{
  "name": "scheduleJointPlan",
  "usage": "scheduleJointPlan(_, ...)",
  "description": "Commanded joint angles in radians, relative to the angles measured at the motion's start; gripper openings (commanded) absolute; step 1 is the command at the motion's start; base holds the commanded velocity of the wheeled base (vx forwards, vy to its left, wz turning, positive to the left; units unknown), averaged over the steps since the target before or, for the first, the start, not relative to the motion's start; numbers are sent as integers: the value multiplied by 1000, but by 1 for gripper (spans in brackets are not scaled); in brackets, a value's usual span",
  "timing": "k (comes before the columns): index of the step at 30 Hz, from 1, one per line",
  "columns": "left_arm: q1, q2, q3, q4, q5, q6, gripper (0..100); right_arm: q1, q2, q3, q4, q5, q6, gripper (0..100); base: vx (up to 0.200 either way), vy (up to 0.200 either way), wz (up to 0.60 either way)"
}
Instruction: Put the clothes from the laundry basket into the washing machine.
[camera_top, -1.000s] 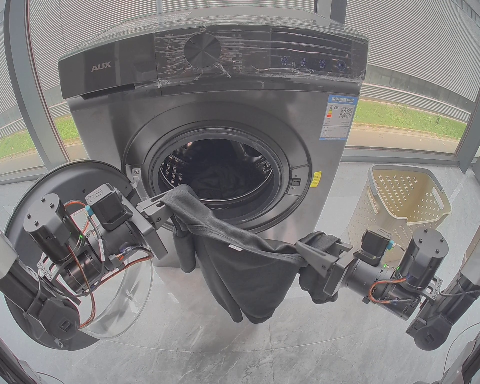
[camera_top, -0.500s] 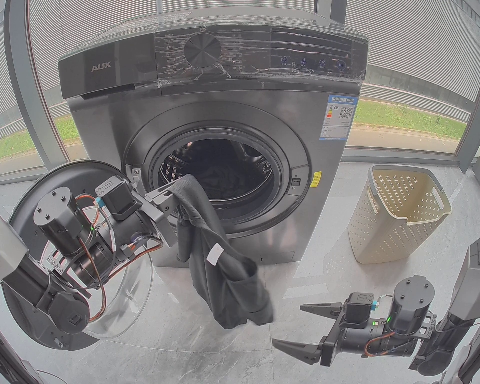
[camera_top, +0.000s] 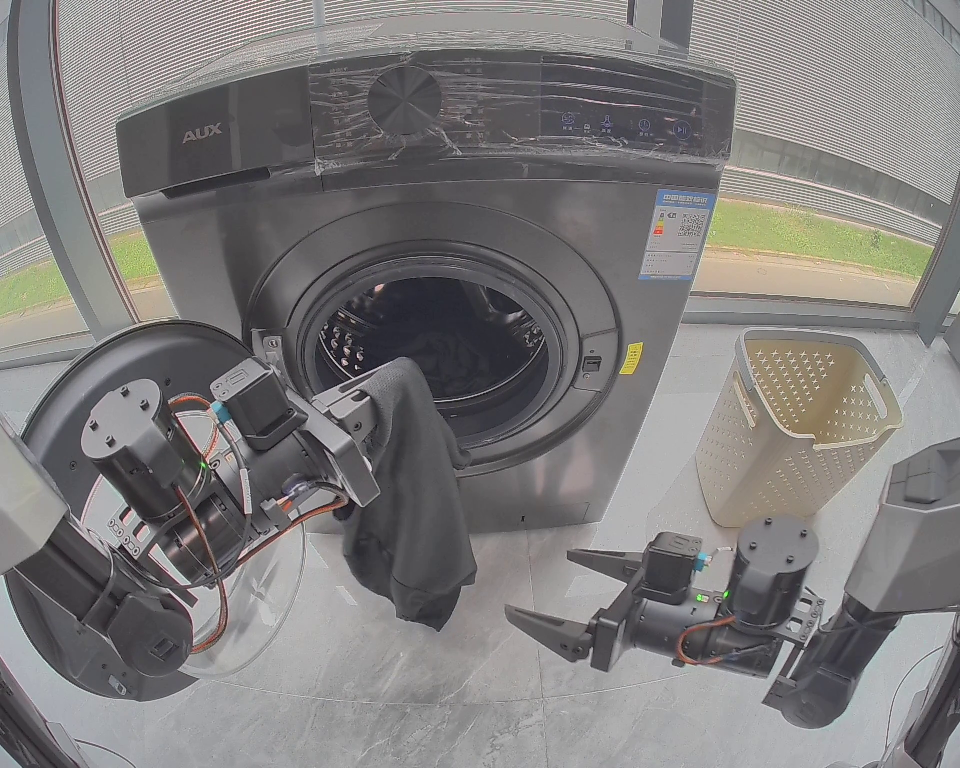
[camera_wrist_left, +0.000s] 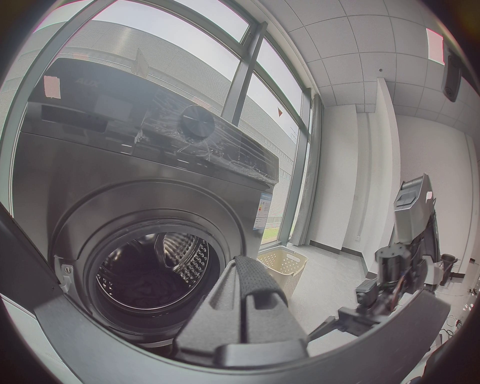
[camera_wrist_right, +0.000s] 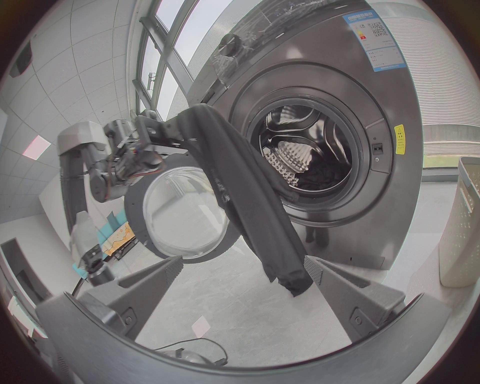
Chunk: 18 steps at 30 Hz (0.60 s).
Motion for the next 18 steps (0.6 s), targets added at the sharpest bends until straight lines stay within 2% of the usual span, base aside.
scheduleJointPlan(1, -19, -11, -2, -1, 0, -5, 0, -49, 170, -137, 1, 0, -37, 100, 0, 0, 0)
scheduleJointPlan(5, -19, -19, -4, -1, 0, -8, 0, -63, 243, -242, 1, 3, -75, 100, 0, 0, 0)
scheduleJointPlan(13, -29, -35, -5, -1, -2, -8, 0, -64, 320, -395, 7, 6, -80, 100, 0, 0, 0)
scheduleJointPlan(18, -42, -38, -5, -1, -2, -7, 0, -58, 351, -444, 8, 8, -78, 100, 0, 0, 0)
